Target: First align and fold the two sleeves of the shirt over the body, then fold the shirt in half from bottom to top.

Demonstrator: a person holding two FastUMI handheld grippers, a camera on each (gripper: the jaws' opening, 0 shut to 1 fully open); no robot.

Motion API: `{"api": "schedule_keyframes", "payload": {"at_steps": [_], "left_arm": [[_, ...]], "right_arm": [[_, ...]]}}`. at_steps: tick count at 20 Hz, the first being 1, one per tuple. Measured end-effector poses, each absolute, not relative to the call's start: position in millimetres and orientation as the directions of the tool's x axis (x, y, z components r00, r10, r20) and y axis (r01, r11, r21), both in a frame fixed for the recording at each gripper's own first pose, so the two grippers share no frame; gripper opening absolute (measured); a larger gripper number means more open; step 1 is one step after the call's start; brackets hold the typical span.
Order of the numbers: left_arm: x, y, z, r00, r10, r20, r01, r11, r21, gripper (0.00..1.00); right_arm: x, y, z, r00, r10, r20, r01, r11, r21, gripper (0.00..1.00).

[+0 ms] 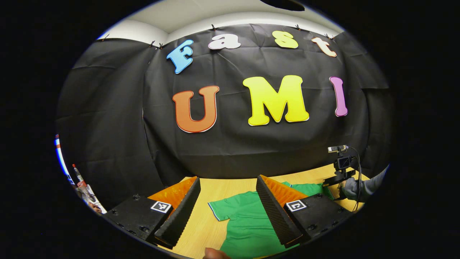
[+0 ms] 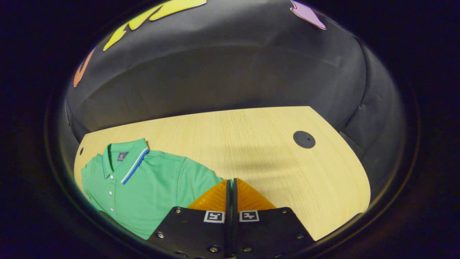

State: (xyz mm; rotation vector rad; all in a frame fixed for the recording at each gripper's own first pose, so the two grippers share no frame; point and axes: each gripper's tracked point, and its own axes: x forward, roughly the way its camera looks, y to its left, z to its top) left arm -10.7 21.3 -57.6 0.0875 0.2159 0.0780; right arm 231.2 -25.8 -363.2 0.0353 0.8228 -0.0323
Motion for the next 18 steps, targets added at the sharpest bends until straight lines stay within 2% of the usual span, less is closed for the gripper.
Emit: {"api": "schedule_keyframes", "payload": {"at_steps": [2, 3, 12, 17, 18], "left_arm": [[-13, 24, -58, 0.974, 0.092, -0.209, -0.074, 0.993, 0.092, 0.96], [-14, 25, -58, 0.973, 0.095, -0.211, -0.077, 0.993, 0.088, 0.99], [-21, 29, -61, 0.970, 0.109, -0.219, -0.096, 0.993, 0.067, 0.99], [-27, 38, -60, 0.968, 0.128, -0.214, -0.115, 0.991, 0.074, 0.99], [-28, 41, -59, 0.968, 0.134, -0.213, -0.121, 0.990, 0.073, 0.99]], "right_arm": [[229, -19, -356, 0.692, -0.009, -0.721, 0.029, 0.999, 0.015, 0.01], [228, -15, -353, 0.696, -0.003, -0.718, 0.018, 1.000, 0.014, 0.01], [205, 41, -324, 0.748, 0.076, -0.660, -0.121, 0.992, -0.023, 0.01], [195, 72, -319, 0.747, 0.118, -0.655, -0.170, 0.985, -0.017, 0.01], [194, 77, -318, 0.747, 0.123, -0.653, -0.178, 0.984, -0.018, 0.04]]}}
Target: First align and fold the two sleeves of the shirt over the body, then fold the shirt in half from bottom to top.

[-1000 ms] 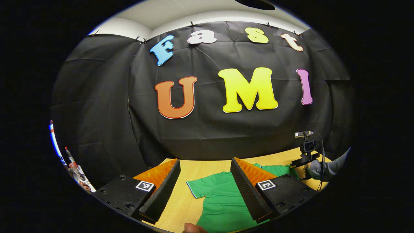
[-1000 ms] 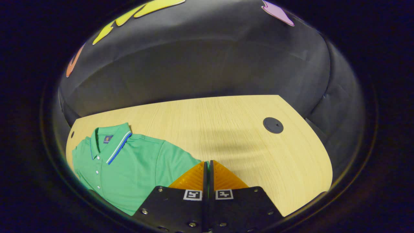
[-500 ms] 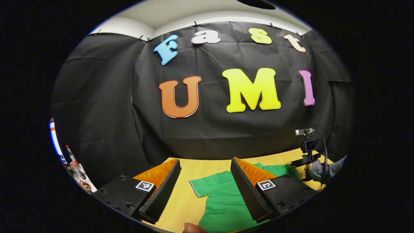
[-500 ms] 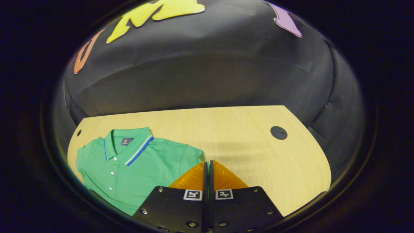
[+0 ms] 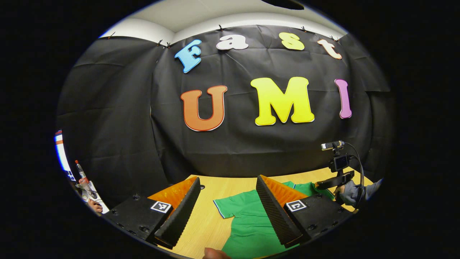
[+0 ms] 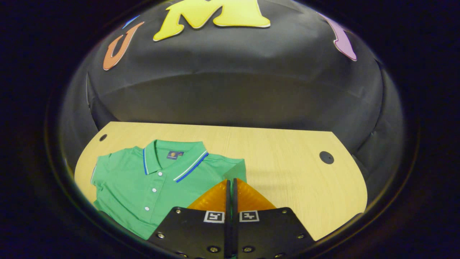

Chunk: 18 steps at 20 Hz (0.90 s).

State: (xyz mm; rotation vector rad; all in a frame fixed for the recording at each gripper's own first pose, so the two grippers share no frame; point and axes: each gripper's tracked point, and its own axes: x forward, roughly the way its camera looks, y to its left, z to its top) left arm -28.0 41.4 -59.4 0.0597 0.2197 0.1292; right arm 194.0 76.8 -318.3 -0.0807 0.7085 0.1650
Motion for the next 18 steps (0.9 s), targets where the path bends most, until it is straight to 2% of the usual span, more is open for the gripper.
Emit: {"api": "schedule_keyframes", "payload": {"at_steps": [1, 10, 11, 12, 18], "left_arm": [[-28, 43, -59, 0.967, 0.139, -0.214, -0.126, 0.989, 0.073, 0.99], [-34, 57, -60, 0.962, 0.165, -0.218, -0.150, 0.985, 0.085, 0.99], [-35, 59, -61, 0.960, 0.170, -0.221, -0.155, 0.984, 0.087, 0.96], [-36, 61, -61, 0.959, 0.173, -0.223, -0.157, 0.984, 0.086, 0.99], [-36, 65, -61, 0.958, 0.182, -0.221, -0.165, 0.982, 0.091, 0.99]], "right_arm": [[192, 82, -318, 0.746, 0.131, -0.653, -0.185, 0.983, -0.014, 0.01], [171, 117, -324, 0.728, 0.179, -0.662, -0.225, 0.974, 0.015, 0.01], [169, 120, -326, 0.724, 0.183, -0.665, -0.227, 0.974, 0.020, 0.01], [167, 124, -326, 0.722, 0.187, -0.667, -0.229, 0.973, 0.025, 0.01], [160, 142, -333, 0.708, 0.209, -0.675, -0.263, 0.965, 0.022, 0.01]]}}
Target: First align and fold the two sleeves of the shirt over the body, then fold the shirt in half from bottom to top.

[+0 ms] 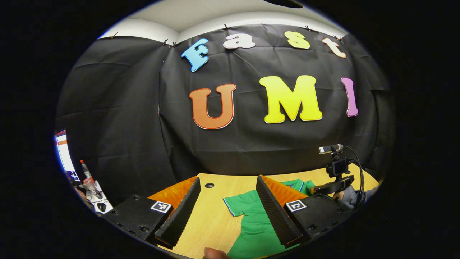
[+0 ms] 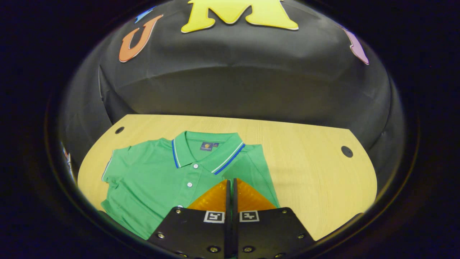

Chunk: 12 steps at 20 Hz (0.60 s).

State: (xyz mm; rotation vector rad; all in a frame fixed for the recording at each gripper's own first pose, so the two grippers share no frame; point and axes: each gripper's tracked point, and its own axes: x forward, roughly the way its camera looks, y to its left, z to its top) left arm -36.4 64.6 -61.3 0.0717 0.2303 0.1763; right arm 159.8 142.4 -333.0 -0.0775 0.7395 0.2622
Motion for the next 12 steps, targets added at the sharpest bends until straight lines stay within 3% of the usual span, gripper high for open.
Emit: {"api": "schedule_keyframes", "payload": {"at_steps": [5, 6, 9, 12], "left_arm": [[-37, 71, -64, 0.954, 0.196, -0.225, -0.181, 0.980, 0.084, 0.99], [-38, 72, -65, 0.953, 0.198, -0.230, -0.183, 0.980, 0.083, 0.99], [-35, 74, -69, 0.950, 0.200, -0.240, -0.186, 0.979, 0.079, 1.00], [-27, 76, -78, 0.947, 0.195, -0.255, -0.180, 0.980, 0.080, 0.99]], "right_arm": [[160, 149, -334, 0.711, 0.236, -0.663, -0.271, 0.961, 0.051, 0.01], [159, 151, -343, 0.697, 0.250, -0.672, -0.274, 0.959, 0.073, 0.18], [159, 140, -342, 0.713, 0.215, -0.668, -0.253, 0.967, 0.041, 0.98], [169, 137, -318, 0.771, 0.221, -0.598, -0.249, 0.968, 0.037, 0.96]]}}
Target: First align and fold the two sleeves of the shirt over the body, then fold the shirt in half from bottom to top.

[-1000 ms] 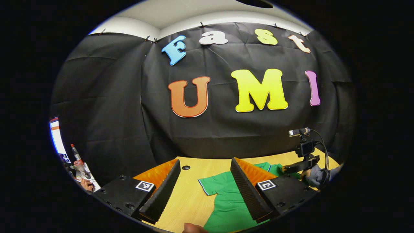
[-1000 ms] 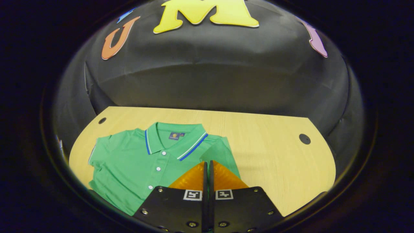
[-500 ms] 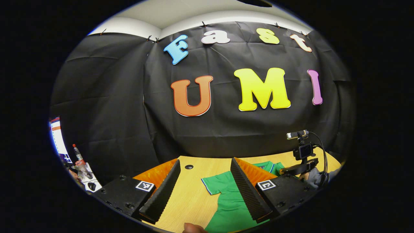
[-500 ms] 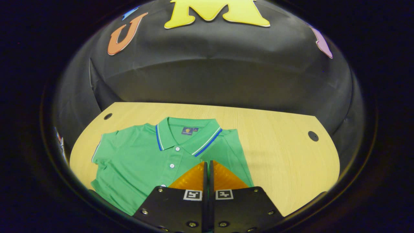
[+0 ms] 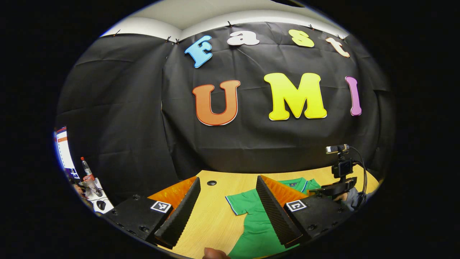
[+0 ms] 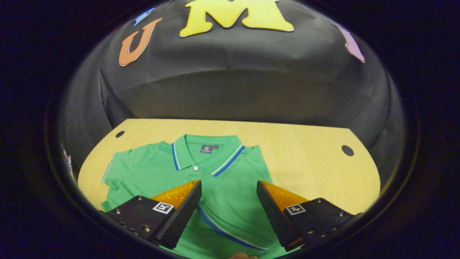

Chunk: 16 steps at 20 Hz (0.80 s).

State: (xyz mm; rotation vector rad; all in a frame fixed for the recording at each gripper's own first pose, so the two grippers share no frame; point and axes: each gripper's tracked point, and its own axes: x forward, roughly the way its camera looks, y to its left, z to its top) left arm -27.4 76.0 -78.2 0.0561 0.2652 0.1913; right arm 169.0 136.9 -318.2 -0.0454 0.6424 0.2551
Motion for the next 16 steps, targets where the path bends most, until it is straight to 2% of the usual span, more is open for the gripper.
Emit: {"api": "schedule_keyframes", "payload": {"at_steps": [5, 10, 16], "left_arm": [[1, 77, -108, 0.938, 0.179, -0.297, -0.169, 0.984, 0.059, 1.00], [44, 81, -149, 0.926, 0.165, -0.340, -0.154, 0.986, 0.057, 1.00], [86, 79, -217, 0.881, 0.149, -0.449, -0.156, 0.987, 0.020, 1.00]], "right_arm": [[189, 113, -252, 0.880, 0.210, -0.426, -0.230, 0.973, 0.005, 0.96], [186, 78, -211, 0.918, 0.185, -0.350, -0.189, 0.982, 0.024, 0.96], [167, 52, -179, 0.941, 0.175, -0.289, -0.167, 0.985, 0.051, 0.96]]}}
